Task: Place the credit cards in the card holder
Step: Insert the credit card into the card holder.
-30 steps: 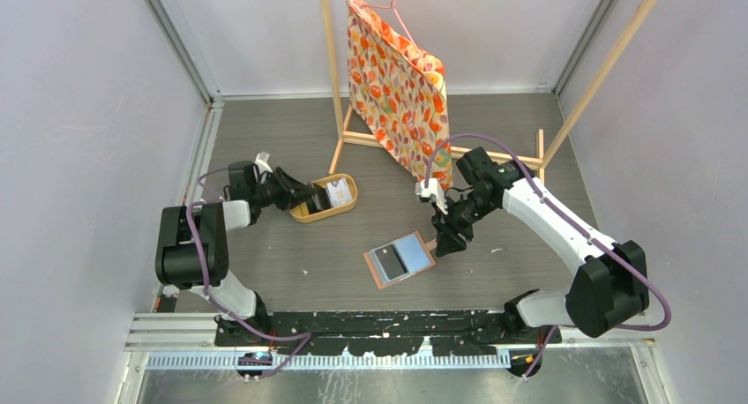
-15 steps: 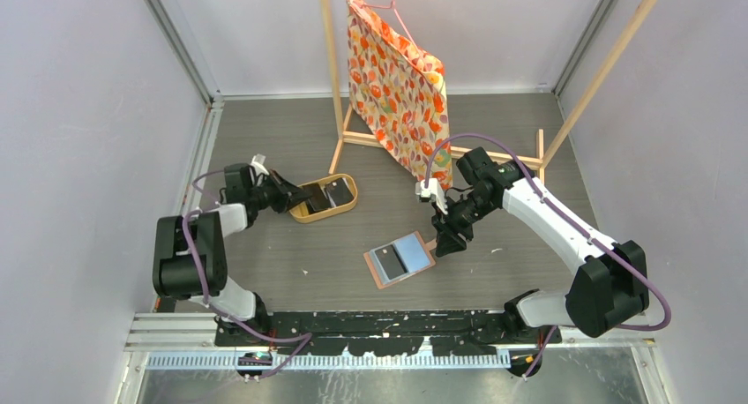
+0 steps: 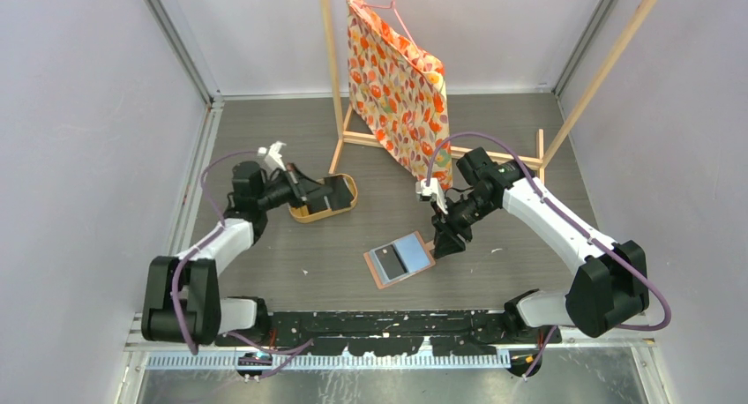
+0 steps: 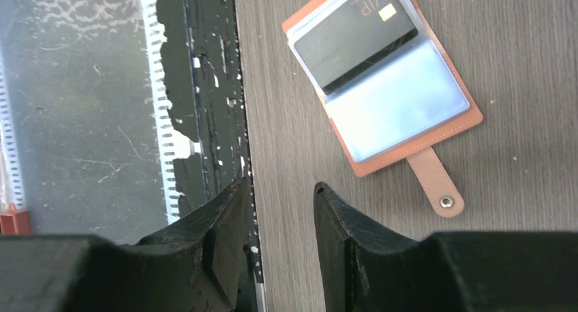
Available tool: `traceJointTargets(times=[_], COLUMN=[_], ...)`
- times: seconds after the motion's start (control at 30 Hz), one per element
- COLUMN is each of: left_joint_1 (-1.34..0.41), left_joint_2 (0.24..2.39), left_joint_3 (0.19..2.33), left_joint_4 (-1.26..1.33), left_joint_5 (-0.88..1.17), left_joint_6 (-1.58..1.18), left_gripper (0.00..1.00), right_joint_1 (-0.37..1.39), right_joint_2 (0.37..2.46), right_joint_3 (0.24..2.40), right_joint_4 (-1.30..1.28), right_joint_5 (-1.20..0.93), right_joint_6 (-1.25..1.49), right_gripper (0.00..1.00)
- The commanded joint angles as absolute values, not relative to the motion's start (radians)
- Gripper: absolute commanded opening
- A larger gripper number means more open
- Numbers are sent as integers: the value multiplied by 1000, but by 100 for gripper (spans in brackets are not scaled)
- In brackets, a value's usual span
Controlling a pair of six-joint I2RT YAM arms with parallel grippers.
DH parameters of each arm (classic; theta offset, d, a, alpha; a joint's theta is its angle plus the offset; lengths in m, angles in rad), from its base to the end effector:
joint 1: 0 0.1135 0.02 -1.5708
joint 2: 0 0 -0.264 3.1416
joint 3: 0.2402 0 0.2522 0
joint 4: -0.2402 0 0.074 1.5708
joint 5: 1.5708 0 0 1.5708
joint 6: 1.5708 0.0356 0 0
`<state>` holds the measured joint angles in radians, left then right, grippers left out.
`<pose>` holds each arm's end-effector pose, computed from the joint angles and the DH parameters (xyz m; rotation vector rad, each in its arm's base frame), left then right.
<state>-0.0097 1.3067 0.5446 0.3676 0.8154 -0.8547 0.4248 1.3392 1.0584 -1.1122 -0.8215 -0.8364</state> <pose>0.2603 -0.0284 0.2048 -0.2951 2.0636 -1.3452 0.1977 0.1180 0.2635 -1.6193 2.0465 1.0642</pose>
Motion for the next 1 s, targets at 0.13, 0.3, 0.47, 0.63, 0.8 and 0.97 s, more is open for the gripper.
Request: traceJointTargets(times=[0.13, 0.3, 0.47, 0.63, 0.8, 0.97], left_joint_1=[-424, -689, -846, -959, -997, -999], left_joint_2=[1091, 1018, 1041, 1093, 1151, 1202], left_joint_3=[484, 375, 345, 364, 373, 352], left_joint_4=[542, 684, 730, 773, 856, 968], left_joint_5=[748, 554, 439, 341, 292, 273], left_joint_6=[-706, -597, -529, -436, -443, -500], left_gripper=[1, 1, 1, 1, 1, 1], right_joint_1=[429, 422, 383, 383, 397, 428], right_joint_2=[1305, 1292, 1266, 1270, 1291, 1303], right_joint_3=[1106, 1119, 1111, 1088, 1078, 1069], right_joint_4=[-1128, -1120, -1084, -1062, -1057, -1030], right_joint_5=[-1020, -1076, -1135, -1176, -1186, -1170], right_joint_6=[-805, -761, -668, -640, -634, -615], right_gripper=[47, 54, 65, 71, 68, 60])
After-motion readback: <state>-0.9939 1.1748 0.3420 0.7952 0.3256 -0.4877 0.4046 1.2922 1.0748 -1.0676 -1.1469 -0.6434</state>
